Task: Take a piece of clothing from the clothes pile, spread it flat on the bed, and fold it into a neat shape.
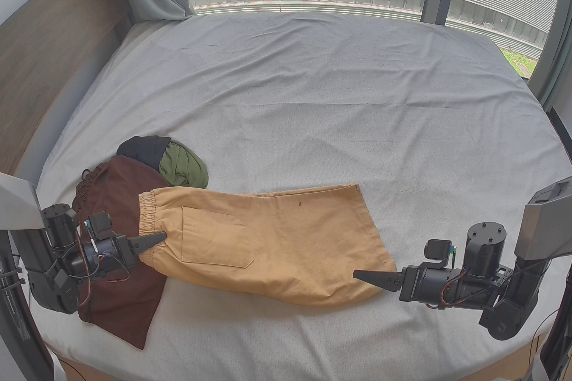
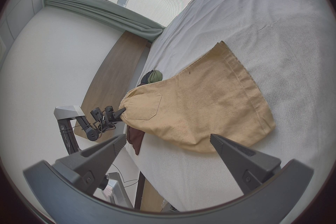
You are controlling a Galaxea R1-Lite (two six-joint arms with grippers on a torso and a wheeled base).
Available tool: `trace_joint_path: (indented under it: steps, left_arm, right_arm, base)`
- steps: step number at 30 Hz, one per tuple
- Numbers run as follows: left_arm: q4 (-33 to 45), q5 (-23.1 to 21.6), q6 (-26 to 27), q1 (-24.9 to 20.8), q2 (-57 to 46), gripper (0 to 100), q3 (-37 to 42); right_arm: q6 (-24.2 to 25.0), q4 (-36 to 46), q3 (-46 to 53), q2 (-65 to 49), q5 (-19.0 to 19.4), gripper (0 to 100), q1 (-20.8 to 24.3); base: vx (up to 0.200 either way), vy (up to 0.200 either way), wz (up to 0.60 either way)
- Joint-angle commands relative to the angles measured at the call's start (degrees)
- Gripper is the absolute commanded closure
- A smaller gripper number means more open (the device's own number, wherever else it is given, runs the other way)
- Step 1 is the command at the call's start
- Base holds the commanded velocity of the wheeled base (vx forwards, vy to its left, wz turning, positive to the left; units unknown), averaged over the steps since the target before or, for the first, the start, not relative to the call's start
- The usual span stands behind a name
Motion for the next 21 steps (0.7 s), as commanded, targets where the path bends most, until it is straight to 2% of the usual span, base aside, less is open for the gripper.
trace_joint_path:
  steps: [1, 4, 9, 16, 21]
  left_arm:
    - [-0.04, -1.98, 0.08, 2.30, -1.12, 100, 1.24]
    - [-0.04, -3.38, 0.26, 3.35, -1.21, 100, 1.77]
    - [0.05, -3.74, 2.54, 2.47, -1.21, 100, 1.77]
    - [0.05, -2.50, 2.28, -2.71, -1.21, 100, -0.16]
    - [0.05, 0.75, 1.05, -6.76, -1.03, 100, -1.66]
  right_arm:
    - [0.01, -0.04, -0.01, -0.03, 0.03, 0, 0.47]
    - [0.01, -0.04, -0.01, -0.03, -0.05, 0, 0.56]
    - [0.01, -0.04, -0.01, -0.03, -0.05, 0, 0.64]
    - [0.01, -0.04, -0.01, -0.03, -0.05, 0, 0.64]
    - [0.01, -0.04, -0.01, -0.03, -0.05, 0, 0.64]
  base:
    - [0.000, 0.000, 0.00]
    - [0.000, 0.000, 0.00]
    - [0.000, 0.000, 0.00]
    - [0.000, 0.000, 0.00]
    - [0.000, 0.000, 0.00]
